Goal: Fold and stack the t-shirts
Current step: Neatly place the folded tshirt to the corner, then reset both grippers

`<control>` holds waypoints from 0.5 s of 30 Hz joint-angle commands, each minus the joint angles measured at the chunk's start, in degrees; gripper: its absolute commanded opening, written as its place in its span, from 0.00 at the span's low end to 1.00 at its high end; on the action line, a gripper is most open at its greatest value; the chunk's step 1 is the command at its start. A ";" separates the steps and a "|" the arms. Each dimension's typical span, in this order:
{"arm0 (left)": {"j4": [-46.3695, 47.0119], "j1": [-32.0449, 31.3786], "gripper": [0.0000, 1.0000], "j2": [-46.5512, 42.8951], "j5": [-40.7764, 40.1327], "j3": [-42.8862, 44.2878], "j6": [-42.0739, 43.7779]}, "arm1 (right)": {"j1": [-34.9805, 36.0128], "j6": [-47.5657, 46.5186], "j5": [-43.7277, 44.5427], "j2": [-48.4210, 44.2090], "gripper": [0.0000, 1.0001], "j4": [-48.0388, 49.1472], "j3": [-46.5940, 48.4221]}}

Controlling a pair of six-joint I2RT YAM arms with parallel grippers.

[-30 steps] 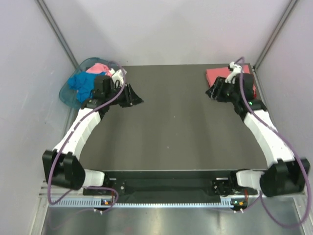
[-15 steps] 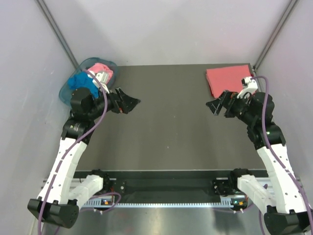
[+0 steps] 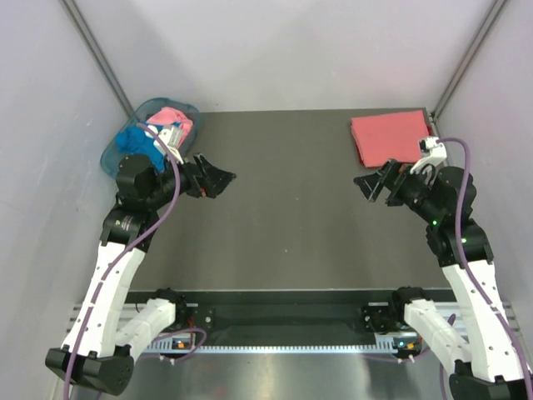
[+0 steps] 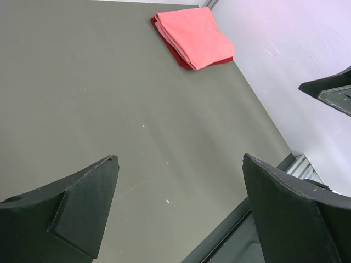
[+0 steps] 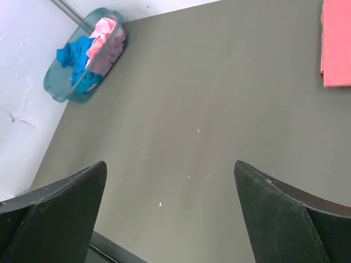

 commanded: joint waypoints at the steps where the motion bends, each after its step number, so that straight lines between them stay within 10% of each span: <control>1: 0.78 0.22 0.99 -1.08 0.02 1.28 0.78 | 0.23 0.56 0.41 -0.76 0.99 1.38 0.06; 15: 0.78 0.22 0.99 -1.52 -0.07 1.89 1.04 | 0.14 -0.15 2.17 -2.25 1.00 0.59 0.77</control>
